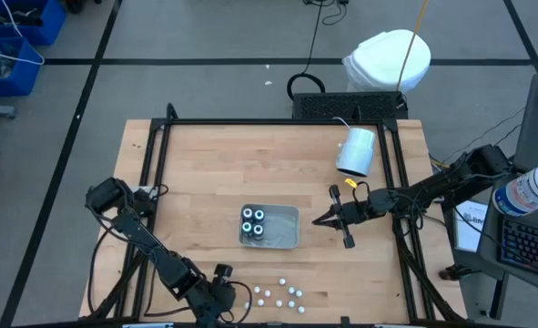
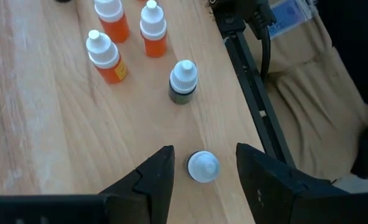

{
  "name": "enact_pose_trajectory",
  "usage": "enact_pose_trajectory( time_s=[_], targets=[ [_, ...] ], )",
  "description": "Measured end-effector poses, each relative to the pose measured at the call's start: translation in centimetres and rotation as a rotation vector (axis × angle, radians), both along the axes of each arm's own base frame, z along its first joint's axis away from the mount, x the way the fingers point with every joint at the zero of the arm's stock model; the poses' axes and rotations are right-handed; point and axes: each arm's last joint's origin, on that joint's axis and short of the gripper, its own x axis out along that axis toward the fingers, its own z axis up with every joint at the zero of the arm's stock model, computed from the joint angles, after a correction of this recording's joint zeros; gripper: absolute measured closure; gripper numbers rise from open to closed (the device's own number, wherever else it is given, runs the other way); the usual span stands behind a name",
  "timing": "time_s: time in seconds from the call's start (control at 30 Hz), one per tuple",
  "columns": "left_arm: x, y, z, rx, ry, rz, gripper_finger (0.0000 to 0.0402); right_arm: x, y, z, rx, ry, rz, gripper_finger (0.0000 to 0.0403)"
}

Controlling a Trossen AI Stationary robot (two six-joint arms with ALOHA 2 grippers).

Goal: Pick & Place food coloring
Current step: Put the small red food coloring bottle into the gray bin

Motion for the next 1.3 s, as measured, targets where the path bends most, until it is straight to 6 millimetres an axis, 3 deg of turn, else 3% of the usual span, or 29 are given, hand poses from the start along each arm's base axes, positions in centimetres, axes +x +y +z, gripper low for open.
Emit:
enact_pose_trajectory(
  time_s=[0.2, 0.47, 1.3],
  targets=[
    [0.1, -0.1, -0.2, -0.013, 0.006, 0.018, 0.0225, 0.0, 0.0, 0.0, 0.002, 0.001, 0.0, 0.0399],
    [0.5, -0.5, -1.8, -0.049, 0.057, -0.02, 0.0224, 0.0, 0.0, 0.0, 0.0, 0.001, 0.0, 0.0399],
    [0.4, 0.1, -1.1, -0.05, 0.085, -0.015, 0.0225, 0.0, 0.0, 0.0, 0.002, -0.001, 0.0, 0.0399]
  ],
)
